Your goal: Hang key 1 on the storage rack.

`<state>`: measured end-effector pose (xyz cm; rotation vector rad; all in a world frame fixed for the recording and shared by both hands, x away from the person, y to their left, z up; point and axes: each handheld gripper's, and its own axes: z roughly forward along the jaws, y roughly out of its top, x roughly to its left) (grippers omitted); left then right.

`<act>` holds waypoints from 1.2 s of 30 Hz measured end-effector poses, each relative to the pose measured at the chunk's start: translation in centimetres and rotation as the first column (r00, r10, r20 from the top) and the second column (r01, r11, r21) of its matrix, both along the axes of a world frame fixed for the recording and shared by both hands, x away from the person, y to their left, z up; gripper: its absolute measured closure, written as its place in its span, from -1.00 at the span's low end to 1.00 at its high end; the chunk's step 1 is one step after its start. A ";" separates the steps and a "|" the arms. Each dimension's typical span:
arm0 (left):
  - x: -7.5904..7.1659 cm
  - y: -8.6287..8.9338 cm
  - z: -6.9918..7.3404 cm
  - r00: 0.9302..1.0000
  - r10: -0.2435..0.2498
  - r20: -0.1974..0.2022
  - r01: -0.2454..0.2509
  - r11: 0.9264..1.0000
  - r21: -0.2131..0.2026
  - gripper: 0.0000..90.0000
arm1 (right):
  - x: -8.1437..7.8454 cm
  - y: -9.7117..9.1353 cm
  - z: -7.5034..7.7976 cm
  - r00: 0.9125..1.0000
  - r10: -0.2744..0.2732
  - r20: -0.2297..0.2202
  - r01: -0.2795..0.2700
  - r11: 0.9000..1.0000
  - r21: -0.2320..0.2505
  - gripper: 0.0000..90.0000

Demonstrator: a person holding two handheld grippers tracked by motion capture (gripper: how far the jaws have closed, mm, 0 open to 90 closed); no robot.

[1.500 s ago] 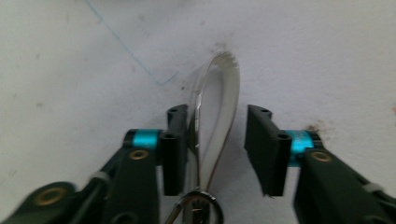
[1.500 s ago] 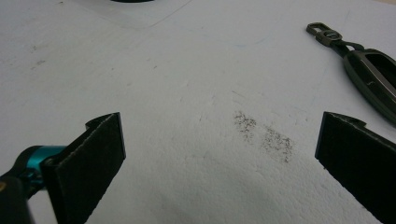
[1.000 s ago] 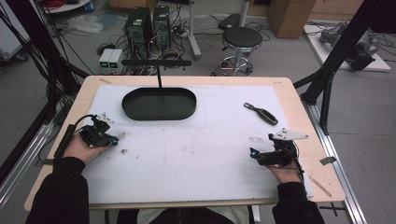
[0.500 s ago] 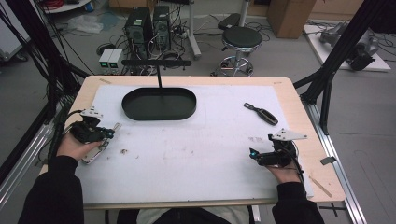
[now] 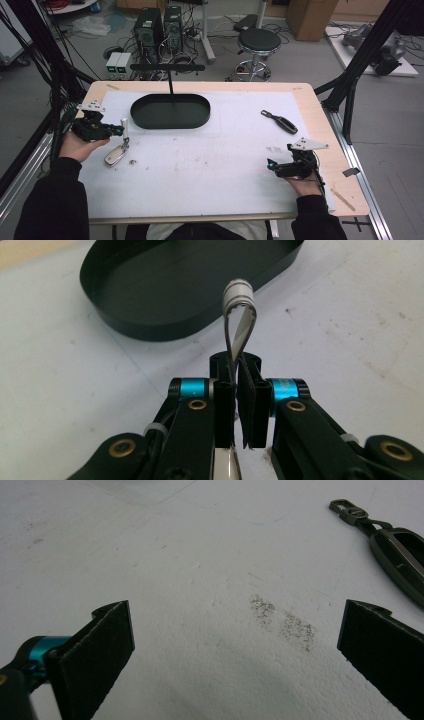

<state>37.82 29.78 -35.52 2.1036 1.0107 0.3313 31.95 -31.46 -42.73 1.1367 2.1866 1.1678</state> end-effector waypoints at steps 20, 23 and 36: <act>2.2 -3.1 5.4 0.994 -0.053 0.094 0.052 0.999 0.011 0.91 | -0.1 -0.4 0.0 1.000 -0.007 -0.002 0.007 1.000 0.016 -0.98; 2.5 -3.7 6.0 0.992 -0.059 0.113 0.057 0.998 0.022 0.91 | -0.2 -0.5 0.0 1.000 -0.010 -0.004 0.011 1.000 0.017 -0.98; 4.0 -5.9 8.4 0.983 -0.079 0.166 0.079 0.997 0.004 0.91 | -0.4 -0.8 0.0 1.000 -0.019 -0.005 0.019 1.000 0.017 -0.98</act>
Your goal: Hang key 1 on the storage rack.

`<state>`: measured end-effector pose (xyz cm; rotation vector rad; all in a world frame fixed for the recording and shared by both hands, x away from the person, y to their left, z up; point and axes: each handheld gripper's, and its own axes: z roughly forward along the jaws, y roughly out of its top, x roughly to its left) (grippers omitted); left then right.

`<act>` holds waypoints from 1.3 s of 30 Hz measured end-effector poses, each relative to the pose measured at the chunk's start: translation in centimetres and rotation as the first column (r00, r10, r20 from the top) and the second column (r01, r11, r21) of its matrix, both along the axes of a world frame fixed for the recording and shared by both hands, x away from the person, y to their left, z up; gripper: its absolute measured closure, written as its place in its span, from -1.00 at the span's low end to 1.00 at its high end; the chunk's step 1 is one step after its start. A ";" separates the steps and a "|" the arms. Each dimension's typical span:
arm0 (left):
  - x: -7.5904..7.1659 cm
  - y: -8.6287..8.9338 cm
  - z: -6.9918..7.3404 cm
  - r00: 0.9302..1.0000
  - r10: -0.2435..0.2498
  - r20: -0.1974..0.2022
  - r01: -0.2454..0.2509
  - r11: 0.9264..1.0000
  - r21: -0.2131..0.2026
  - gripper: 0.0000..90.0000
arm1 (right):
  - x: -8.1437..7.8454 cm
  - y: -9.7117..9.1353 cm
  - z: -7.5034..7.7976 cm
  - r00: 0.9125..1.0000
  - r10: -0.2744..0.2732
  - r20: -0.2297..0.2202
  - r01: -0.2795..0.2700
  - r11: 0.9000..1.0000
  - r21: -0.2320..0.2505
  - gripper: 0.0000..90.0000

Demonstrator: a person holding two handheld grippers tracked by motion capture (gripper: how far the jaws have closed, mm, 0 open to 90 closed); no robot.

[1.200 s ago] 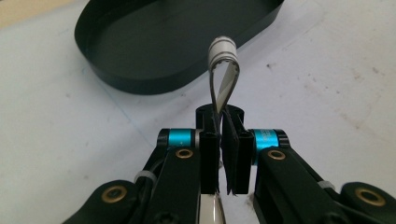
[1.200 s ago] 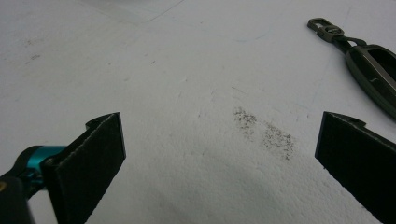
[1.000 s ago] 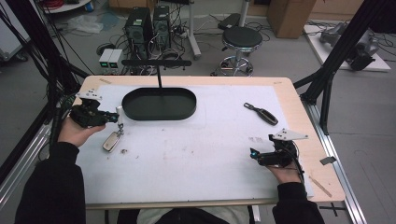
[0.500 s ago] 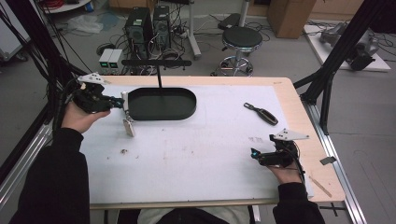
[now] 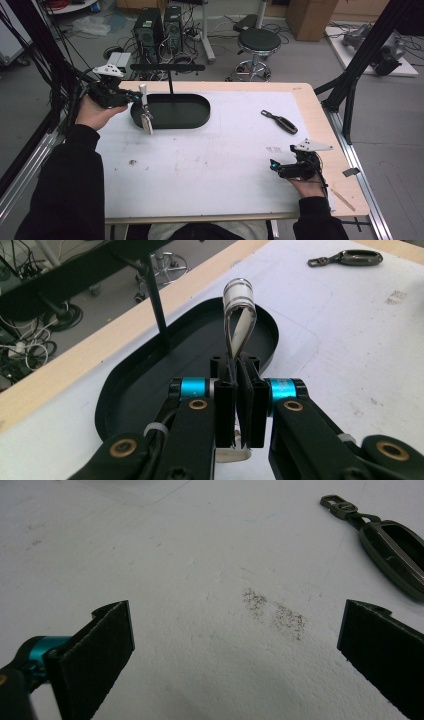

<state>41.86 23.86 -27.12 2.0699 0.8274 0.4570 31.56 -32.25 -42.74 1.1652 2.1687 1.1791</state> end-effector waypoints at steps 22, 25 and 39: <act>4.1 -2.8 2.5 0.999 0.027 0.032 -0.026 0.999 -0.023 0.92 | 0.2 -0.1 -0.1 1.000 -0.001 0.004 0.001 1.000 0.013 -0.98; 4.7 -3.4 2.9 0.999 0.019 0.046 -0.018 1.000 -0.022 0.92 | 0.3 -0.2 -0.1 1.000 -0.004 0.002 0.004 1.000 0.017 -0.98; 5.7 -5.4 5.8 0.993 0.010 0.117 -0.006 0.999 -0.032 0.92 | 0.2 -0.4 -0.1 1.000 -0.008 0.002 0.008 1.000 0.021 -0.98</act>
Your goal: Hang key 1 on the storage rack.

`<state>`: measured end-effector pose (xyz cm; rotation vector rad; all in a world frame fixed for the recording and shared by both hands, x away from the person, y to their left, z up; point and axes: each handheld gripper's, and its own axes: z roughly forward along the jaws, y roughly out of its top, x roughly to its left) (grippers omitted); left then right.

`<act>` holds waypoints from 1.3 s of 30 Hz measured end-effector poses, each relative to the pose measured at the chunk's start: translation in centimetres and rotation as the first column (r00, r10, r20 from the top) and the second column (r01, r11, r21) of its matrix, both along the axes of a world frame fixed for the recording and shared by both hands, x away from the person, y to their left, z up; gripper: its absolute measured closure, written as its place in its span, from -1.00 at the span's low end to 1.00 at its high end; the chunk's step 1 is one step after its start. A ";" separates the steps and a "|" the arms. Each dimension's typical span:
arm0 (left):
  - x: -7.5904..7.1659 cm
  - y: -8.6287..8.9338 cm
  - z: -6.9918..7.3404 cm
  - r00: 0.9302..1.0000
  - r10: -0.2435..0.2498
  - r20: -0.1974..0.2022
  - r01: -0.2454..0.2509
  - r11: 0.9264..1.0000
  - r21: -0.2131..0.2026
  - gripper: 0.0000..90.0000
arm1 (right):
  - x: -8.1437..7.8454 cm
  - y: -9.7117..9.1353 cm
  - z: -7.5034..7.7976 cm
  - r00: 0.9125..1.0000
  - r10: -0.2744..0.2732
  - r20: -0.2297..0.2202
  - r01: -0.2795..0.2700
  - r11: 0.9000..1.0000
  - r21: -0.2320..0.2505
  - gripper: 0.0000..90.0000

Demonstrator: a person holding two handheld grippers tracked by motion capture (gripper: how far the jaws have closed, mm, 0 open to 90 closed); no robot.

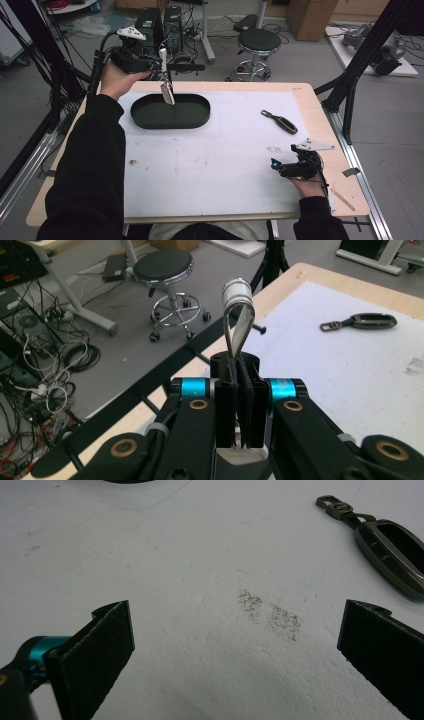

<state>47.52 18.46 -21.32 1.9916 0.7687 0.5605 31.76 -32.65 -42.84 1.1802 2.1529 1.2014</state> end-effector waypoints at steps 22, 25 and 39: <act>2.9 -3.2 1.1 1.000 0.014 0.015 -0.014 1.000 0.026 0.92 | -0.2 0.1 -0.1 1.000 0.008 -0.004 -0.008 1.000 -0.016 -0.98; 3.2 -3.1 1.1 0.999 0.022 0.024 -0.022 1.000 0.011 0.92 | -0.2 0.0 -0.3 1.000 0.005 -0.016 -0.005 1.000 -0.020 -0.98; 4.5 -3.2 0.9 0.989 0.139 0.050 -0.137 0.990 -0.035 0.91 | -0.2 0.1 -0.4 1.000 0.012 -0.021 -0.013 1.000 -0.024 -0.98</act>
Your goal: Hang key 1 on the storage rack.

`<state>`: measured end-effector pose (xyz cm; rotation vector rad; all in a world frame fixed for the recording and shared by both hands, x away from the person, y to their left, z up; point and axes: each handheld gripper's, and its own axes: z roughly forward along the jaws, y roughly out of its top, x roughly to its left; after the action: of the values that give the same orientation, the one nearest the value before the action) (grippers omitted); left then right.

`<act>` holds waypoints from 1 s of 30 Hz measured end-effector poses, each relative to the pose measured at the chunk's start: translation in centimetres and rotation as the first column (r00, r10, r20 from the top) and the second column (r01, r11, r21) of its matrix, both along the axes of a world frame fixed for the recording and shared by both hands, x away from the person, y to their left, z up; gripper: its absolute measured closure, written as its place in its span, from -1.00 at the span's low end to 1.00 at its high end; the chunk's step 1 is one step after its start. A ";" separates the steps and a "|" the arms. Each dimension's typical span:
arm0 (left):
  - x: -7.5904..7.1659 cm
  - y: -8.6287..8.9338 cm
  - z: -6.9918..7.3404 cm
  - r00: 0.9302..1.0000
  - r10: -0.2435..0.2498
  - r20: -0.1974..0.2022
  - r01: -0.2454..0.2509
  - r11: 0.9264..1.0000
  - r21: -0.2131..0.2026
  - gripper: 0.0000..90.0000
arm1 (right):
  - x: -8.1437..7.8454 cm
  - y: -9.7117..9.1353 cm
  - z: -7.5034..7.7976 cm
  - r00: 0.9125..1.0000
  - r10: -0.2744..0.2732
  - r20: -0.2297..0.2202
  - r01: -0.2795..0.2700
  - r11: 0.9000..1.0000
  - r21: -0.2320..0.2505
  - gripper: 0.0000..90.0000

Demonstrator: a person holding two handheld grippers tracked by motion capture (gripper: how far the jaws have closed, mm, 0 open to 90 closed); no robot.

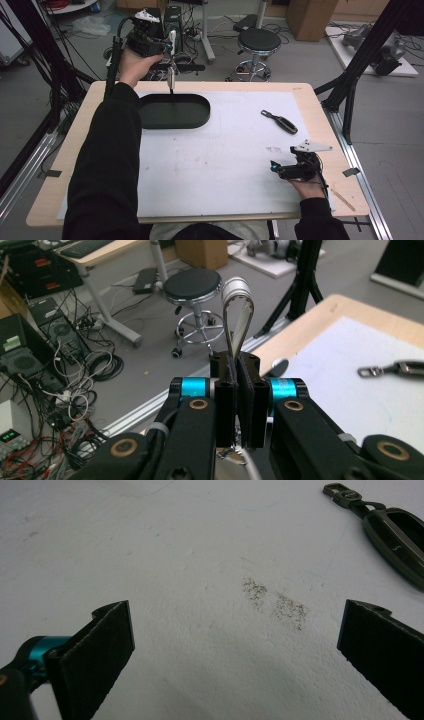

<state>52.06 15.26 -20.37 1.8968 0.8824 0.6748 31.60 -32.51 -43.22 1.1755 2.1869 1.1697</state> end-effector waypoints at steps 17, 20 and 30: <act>1.1 -0.6 -1.4 0.996 0.041 -0.083 -0.048 0.996 -0.077 -0.72 | -0.1 0.0 0.0 1.000 -0.008 -0.009 0.008 1.000 -0.004 -0.96; 1.1 -0.4 -1.6 0.992 0.016 -0.123 -0.026 0.996 -0.080 -0.95 | -0.1 0.0 0.0 1.000 -0.003 -0.015 0.003 1.000 -0.009 -0.94; -0.9 0.7 -3.3 0.994 -0.034 -0.109 0.026 0.997 -0.070 -0.95 | -0.2 -0.2 0.0 1.000 -0.018 -0.008 0.018 1.000 -0.004 -0.94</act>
<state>51.13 15.99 -23.64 1.8962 0.9328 0.5200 31.45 -32.68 -43.18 1.1981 2.1792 1.1545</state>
